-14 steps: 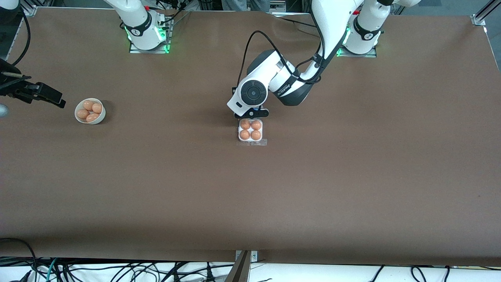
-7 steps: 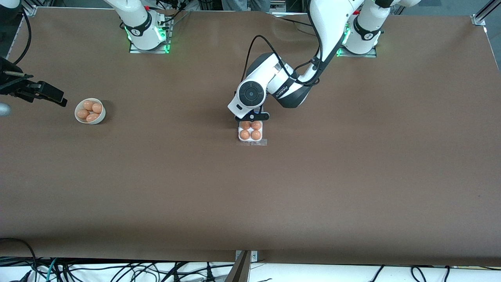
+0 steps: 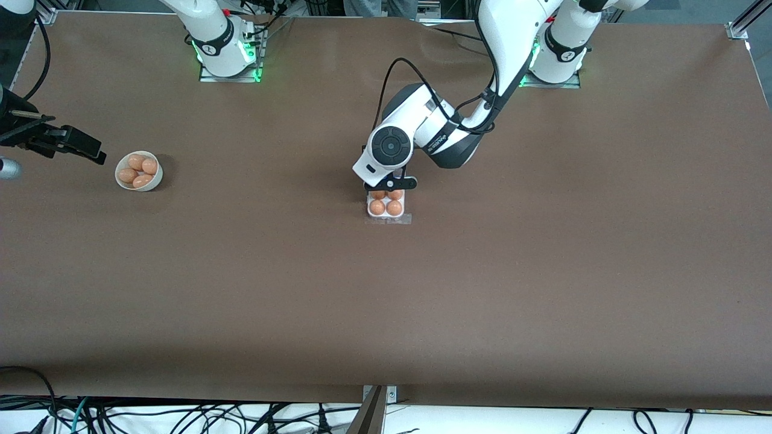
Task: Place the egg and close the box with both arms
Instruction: 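Fold the lid down over the eggs and press it shut with the left gripper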
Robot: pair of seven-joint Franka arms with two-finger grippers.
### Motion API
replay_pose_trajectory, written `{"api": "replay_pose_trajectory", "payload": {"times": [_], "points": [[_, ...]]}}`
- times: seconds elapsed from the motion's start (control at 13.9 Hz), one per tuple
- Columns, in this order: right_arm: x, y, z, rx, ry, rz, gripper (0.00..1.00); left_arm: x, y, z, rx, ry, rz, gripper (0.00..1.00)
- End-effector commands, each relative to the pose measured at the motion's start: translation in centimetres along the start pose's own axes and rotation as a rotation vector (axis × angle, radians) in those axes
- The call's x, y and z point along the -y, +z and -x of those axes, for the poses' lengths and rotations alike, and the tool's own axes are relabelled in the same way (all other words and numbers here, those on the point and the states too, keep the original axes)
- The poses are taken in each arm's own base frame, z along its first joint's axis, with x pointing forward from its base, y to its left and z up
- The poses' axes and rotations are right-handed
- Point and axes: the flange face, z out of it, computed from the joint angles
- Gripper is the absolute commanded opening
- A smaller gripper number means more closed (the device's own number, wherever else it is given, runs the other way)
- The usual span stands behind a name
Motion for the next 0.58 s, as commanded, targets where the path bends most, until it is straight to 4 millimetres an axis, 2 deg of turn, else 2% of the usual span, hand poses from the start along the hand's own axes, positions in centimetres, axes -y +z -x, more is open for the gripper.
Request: {"api": "replay_pose_trajectory", "payload": {"times": [0.0, 0.29, 0.5], "points": [[0.0, -0.3, 0.4, -0.006, -0.004, -0.001, 1.0, -0.5, -0.2, -0.8, -0.052, 0.019, 0.005, 0.0], [0.1, -0.2, 0.5, -0.005, -0.002, -0.002, 1.0, -0.2, -0.8, -1.6, -0.073, 0.006, 0.023, 0.0], [0.1, -0.3, 0.4, -0.006, -0.002, -0.002, 1.0, 0.8, -1.7, -2.9, -0.1, -0.018, 0.031, 0.0]]}}
